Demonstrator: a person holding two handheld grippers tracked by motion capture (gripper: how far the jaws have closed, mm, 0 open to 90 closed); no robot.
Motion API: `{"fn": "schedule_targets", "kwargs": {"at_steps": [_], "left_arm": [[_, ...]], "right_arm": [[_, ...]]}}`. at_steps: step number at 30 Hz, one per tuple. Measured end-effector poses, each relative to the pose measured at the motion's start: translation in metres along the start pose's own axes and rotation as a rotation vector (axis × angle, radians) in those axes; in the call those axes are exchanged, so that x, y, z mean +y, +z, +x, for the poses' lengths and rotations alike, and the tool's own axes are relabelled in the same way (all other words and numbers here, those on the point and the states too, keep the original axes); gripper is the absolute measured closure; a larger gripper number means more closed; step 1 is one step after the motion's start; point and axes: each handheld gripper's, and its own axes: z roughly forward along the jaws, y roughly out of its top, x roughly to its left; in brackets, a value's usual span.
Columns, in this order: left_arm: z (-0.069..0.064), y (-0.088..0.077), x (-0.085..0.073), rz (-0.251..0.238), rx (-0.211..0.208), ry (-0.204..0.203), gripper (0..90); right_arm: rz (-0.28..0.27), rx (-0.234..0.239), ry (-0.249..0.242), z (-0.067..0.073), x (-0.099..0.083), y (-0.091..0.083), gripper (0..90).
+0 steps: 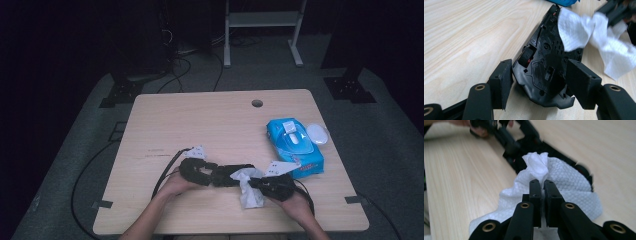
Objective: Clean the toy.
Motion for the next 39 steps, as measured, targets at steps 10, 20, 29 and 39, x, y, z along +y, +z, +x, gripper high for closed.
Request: {"fn": "schedule_targets", "kwargs": {"at_steps": [10, 20, 29, 39], "left_arm": [[0.000, 0.000, -0.001, -0.002, 0.000, 0.004, 38.8], [-0.001, 0.000, -0.003, 0.013, -0.004, -0.008, 37.6], [0.001, 0.003, -0.003, 0.006, -0.015, -0.035, 35.2], [-0.009, 0.003, -0.003, 0.008, 0.003, 0.018, 34.7]], "right_arm": [[0.047, -0.020, 0.037, -0.014, 0.015, 0.008, 84.9], [0.031, -0.017, -0.015, -0.005, 0.003, 0.008, 85.6], [-0.013, -0.033, -0.033, -0.002, -0.004, 0.007, 85.9], [-0.027, -0.043, -0.071, 0.003, -0.009, 0.005, 85.9]]}}
